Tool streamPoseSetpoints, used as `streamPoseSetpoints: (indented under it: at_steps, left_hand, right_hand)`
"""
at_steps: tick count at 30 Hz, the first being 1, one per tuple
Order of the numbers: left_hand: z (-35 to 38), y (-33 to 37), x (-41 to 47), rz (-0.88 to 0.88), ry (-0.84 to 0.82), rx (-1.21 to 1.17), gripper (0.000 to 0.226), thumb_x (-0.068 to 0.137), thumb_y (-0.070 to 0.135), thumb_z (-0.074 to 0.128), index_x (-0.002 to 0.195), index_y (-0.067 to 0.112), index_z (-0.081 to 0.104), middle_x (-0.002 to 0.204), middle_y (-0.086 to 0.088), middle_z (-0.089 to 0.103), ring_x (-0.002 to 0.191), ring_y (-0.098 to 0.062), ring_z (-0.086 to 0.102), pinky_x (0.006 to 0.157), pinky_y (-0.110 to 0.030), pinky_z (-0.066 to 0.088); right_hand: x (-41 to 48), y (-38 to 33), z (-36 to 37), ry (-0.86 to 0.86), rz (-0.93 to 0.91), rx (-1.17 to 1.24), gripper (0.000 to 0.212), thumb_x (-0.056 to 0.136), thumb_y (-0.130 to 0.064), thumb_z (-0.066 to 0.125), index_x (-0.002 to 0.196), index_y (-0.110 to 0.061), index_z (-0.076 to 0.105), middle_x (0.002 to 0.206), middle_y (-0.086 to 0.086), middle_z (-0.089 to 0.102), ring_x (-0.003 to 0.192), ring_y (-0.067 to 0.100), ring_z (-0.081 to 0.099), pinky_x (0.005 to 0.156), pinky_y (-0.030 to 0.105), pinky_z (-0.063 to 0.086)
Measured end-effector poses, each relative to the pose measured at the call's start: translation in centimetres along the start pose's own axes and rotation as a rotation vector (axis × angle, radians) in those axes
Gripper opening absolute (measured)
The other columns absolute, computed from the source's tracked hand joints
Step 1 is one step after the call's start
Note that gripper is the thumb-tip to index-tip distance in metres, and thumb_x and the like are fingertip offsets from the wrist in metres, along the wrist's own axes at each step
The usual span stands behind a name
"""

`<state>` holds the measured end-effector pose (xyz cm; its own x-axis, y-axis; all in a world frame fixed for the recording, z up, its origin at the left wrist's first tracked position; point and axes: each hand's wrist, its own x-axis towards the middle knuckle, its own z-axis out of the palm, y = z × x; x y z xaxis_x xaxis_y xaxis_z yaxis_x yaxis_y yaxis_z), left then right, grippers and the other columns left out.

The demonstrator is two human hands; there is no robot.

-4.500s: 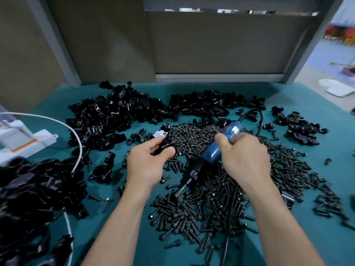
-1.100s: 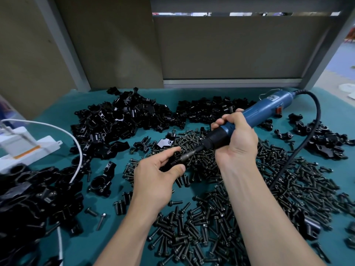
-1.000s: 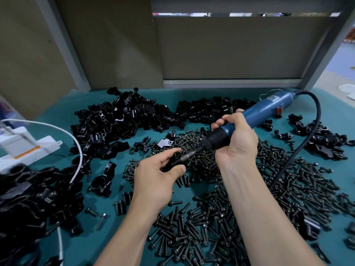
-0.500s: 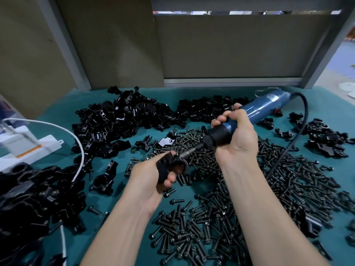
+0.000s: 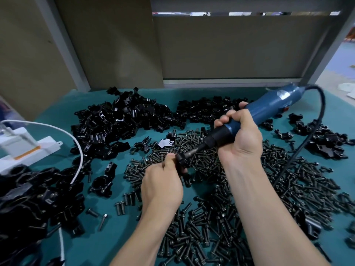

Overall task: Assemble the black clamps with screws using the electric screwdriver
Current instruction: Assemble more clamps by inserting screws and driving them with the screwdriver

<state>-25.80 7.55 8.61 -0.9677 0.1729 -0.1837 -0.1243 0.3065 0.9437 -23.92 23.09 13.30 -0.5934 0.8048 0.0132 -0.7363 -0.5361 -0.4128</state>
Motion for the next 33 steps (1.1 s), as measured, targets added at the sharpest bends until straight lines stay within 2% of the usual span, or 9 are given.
streamPoseSetpoints:
  at_steps: [2, 4, 7, 10, 13, 18, 23, 29, 33]
  left_hand:
    - [0.0, -0.2, 0.4, -0.041, -0.034, -0.038, 0.054, 0.107, 0.05, 0.047, 0.081, 0.012, 0.075, 0.072, -0.009, 0.078, 0.069, -0.035, 0.072, 0.077, -0.058, 0.061]
    - [0.1, -0.7, 1.0, -0.078, -0.023, -0.062, 0.049, 0.108, 0.044, 0.049, 0.087, 0.005, 0.07, 0.069, -0.011, 0.076, 0.064, -0.031, 0.069, 0.077, -0.057, 0.061]
    - [-0.2, -0.8, 1.1, -0.123, -0.018, -0.125, 0.029, 0.108, 0.017, 0.052, 0.084, 0.003, 0.061, 0.062, -0.012, 0.066, 0.048, -0.025, 0.061, 0.062, -0.04, 0.055]
    - [-0.6, -0.6, 0.8, -0.153, -0.136, -0.108, 0.025, 0.108, 0.015, 0.045, 0.097, 0.0, 0.062, 0.067, -0.013, 0.064, 0.036, -0.012, 0.052, 0.046, -0.024, 0.044]
    - [-0.9, -0.1, 0.6, -0.108, -0.189, 0.013, 0.035, 0.111, 0.03, 0.045, 0.094, 0.005, 0.064, 0.063, -0.005, 0.066, 0.043, -0.013, 0.057, 0.058, -0.031, 0.05]
    - [-1.5, 0.9, 0.8, 0.041, -0.174, 0.262, 0.05, 0.111, 0.04, 0.041, 0.073, 0.01, 0.056, 0.068, -0.006, 0.061, 0.082, -0.038, 0.076, 0.081, -0.054, 0.062]
    - [-2.1, 1.0, 1.1, 0.055, -0.194, 0.322, 0.045, 0.109, 0.031, 0.046, 0.072, 0.008, 0.057, 0.071, -0.013, 0.068, 0.081, -0.038, 0.075, 0.081, -0.053, 0.06]
    - [-2.4, 0.9, 1.7, 0.154, -0.087, 0.607, 0.053, 0.109, 0.048, 0.037, 0.077, 0.012, 0.061, 0.075, -0.003, 0.068, 0.069, -0.023, 0.065, 0.062, -0.035, 0.044]
    - [-2.2, 0.5, 1.6, 0.172, -0.015, 0.704, 0.056, 0.108, 0.052, 0.036, 0.076, 0.014, 0.059, 0.073, -0.002, 0.065, 0.065, -0.02, 0.06, 0.064, -0.034, 0.044]
  right_hand:
    - [-0.2, -0.2, 0.5, -0.083, -0.027, -0.04, 0.035, 0.085, 0.014, 0.046, 0.104, -0.014, 0.053, 0.069, 0.004, 0.055, 0.055, 0.017, 0.051, 0.055, 0.03, 0.049]
    - [-0.4, -0.3, 0.8, -0.147, -0.042, -0.067, 0.037, 0.08, 0.013, 0.049, 0.105, -0.014, 0.054, 0.069, 0.004, 0.056, 0.055, 0.017, 0.051, 0.056, 0.03, 0.048]
    - [-0.4, -0.4, 0.8, -0.19, -0.023, -0.073, 0.04, 0.076, 0.01, 0.048, 0.108, -0.013, 0.055, 0.07, 0.004, 0.055, 0.056, 0.016, 0.05, 0.056, 0.03, 0.048]
    - [-0.3, -0.5, 0.3, -0.195, 0.022, -0.085, 0.044, 0.083, 0.011, 0.045, 0.117, -0.014, 0.057, 0.073, 0.003, 0.055, 0.058, 0.015, 0.051, 0.058, 0.029, 0.049]
    - [-0.1, -1.0, -0.6, -0.17, 0.101, -0.039, 0.046, 0.086, 0.01, 0.046, 0.124, -0.014, 0.058, 0.074, 0.003, 0.055, 0.059, 0.014, 0.051, 0.06, 0.027, 0.05]
    - [0.3, -1.0, -1.8, -0.074, 0.202, 0.075, 0.047, 0.082, 0.007, 0.046, 0.122, -0.012, 0.061, 0.075, 0.001, 0.051, 0.059, 0.014, 0.049, 0.058, 0.026, 0.048]
    - [-0.2, -1.6, -2.7, -0.236, 0.227, 0.097, 0.052, 0.074, 0.002, 0.047, 0.12, -0.014, 0.066, 0.077, -0.001, 0.05, 0.062, 0.011, 0.047, 0.064, 0.024, 0.048]
    - [0.1, -1.0, -1.5, 0.225, 0.27, 0.016, 0.037, 0.083, 0.006, 0.057, 0.116, -0.009, 0.063, 0.069, 0.003, 0.056, 0.052, 0.015, 0.051, 0.055, 0.025, 0.049]
    - [-0.6, -1.1, -1.3, 0.179, 0.293, -0.027, 0.033, 0.084, 0.003, 0.057, 0.114, -0.008, 0.066, 0.072, 0.003, 0.057, 0.055, 0.017, 0.052, 0.058, 0.027, 0.05]
